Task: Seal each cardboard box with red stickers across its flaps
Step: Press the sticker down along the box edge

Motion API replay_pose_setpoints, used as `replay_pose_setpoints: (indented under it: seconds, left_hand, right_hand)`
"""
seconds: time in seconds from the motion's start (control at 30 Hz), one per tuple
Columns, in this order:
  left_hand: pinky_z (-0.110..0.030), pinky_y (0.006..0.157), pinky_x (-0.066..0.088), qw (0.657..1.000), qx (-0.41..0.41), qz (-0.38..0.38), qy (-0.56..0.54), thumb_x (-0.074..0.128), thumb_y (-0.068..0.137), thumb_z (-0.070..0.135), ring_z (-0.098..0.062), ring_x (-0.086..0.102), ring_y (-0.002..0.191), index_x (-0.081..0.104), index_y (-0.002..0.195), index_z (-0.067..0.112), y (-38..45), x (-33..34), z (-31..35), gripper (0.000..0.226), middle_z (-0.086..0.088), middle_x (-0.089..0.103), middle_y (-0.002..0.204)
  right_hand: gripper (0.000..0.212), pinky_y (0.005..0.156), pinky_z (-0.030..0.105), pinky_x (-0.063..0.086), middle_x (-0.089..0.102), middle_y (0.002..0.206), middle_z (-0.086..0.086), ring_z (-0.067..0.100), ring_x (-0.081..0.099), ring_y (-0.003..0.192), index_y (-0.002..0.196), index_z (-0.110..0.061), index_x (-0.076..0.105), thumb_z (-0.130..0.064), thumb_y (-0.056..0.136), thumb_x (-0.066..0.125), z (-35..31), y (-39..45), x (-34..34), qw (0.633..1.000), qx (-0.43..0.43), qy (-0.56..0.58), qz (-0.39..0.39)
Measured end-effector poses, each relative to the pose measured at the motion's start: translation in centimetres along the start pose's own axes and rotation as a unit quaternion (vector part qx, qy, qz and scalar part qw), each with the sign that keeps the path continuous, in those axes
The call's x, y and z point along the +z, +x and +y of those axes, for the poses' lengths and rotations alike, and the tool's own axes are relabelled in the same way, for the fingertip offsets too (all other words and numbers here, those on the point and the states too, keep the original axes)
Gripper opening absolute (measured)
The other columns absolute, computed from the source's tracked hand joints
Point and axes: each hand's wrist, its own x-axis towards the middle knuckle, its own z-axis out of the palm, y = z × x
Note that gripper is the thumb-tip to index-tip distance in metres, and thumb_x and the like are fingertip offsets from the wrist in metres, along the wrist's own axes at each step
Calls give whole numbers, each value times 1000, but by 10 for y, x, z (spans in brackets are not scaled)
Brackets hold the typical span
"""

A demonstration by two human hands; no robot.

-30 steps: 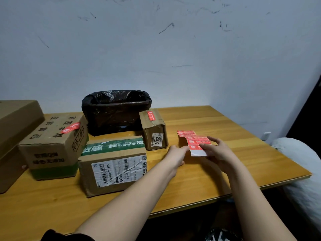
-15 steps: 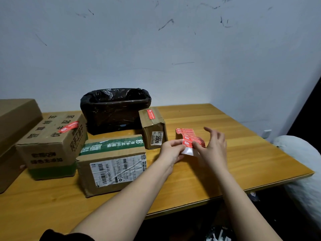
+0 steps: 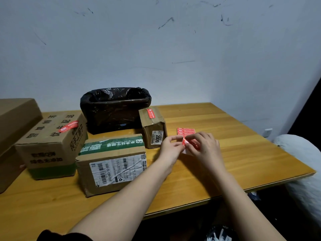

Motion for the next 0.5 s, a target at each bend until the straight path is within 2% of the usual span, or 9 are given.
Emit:
replay_pose_setpoints:
  seconds: [0.07, 0.13, 0.2, 0.37, 0.5]
  left_hand:
    - [-33, 74, 52, 1000, 21, 6, 11, 55, 86, -10, -24, 63, 82, 56, 111, 13, 0, 1, -1, 34, -14, 68, 96]
    - [-38, 84, 51, 999, 43, 5, 20, 54, 87, -10, -25, 63, 87, 54, 110, 15, 0, 1, 0, 34, -9, 67, 90]
    - [-35, 81, 50, 998, 59, -3, 29, 53, 87, -11, -23, 61, 85, 54, 111, 15, 0, 1, 0, 35, -6, 67, 87]
    - [-22, 67, 44, 996, 76, -5, 47, 52, 85, -13, -19, 58, 77, 54, 110, 15, 0, 1, -1, 38, -14, 67, 93]
    - [-15, 59, 43, 996, 70, -12, 45, 51, 86, -13, -13, 57, 71, 55, 109, 15, 1, 0, -1, 37, -8, 65, 88]
  right_hand:
    - [16, 80, 35, 33, 64, 105, -4, 23, 53, 105, 100, -28, 69, -33, 85, 68, 0, 0, 2, 1000, -8, -2, 4]
    - [14, 78, 35, 35, 64, 103, -2, 24, 55, 101, 97, -26, 70, -31, 85, 70, 1, 1, 3, 1000, -16, -4, 16]
    - [13, 75, 36, 37, 63, 101, 1, 26, 56, 98, 94, -22, 70, -29, 83, 72, 2, 1, 4, 999, -21, -2, 26]
    - [12, 71, 39, 42, 64, 96, 0, 27, 59, 91, 93, -21, 67, -27, 83, 70, 2, 3, 4, 998, -53, -10, 25]
    - [13, 67, 38, 40, 64, 94, -1, 26, 61, 88, 93, -23, 67, -27, 81, 69, 2, 2, 2, 997, -67, -22, 35]
